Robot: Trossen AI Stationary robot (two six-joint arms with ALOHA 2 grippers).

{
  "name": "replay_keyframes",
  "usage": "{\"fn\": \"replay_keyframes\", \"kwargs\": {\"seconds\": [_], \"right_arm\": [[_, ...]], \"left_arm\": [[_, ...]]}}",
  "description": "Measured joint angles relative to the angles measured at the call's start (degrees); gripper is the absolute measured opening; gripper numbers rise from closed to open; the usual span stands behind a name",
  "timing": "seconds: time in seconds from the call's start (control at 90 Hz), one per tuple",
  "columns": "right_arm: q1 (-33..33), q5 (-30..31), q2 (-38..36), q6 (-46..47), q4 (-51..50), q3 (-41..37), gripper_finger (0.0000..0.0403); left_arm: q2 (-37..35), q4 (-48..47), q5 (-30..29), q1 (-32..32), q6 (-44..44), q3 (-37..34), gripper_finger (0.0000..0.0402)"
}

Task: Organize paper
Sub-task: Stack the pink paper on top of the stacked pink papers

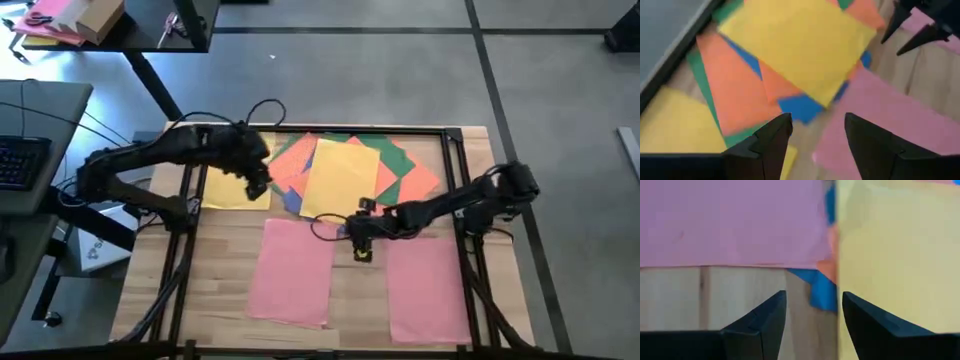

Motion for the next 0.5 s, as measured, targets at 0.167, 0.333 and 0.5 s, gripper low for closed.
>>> {"fn": "replay_keyframes", "kwargs": {"seconds": [0.167,0.333,0.5], "right_arm": [[1.42,-1.96,6.72,-5.16,-1.42,6.95,0.0178],[3.82,-3.49,11.60,-12.61,-2.32,12.65,0.0178],[5.24,-7.89,15.02,-17.72,-2.03,13.71,0.0178]], "left_arm": [[-3.16,-0.29,-0.14,-3.84,-5.53,-5.36,0.0179],[-3.64,-0.31,0.01,-8.90,-16.47,-11.37,0.0179],[-3.43,2.24,-1.47,-18.44,-27.89,-16.66,0.0179]]}}
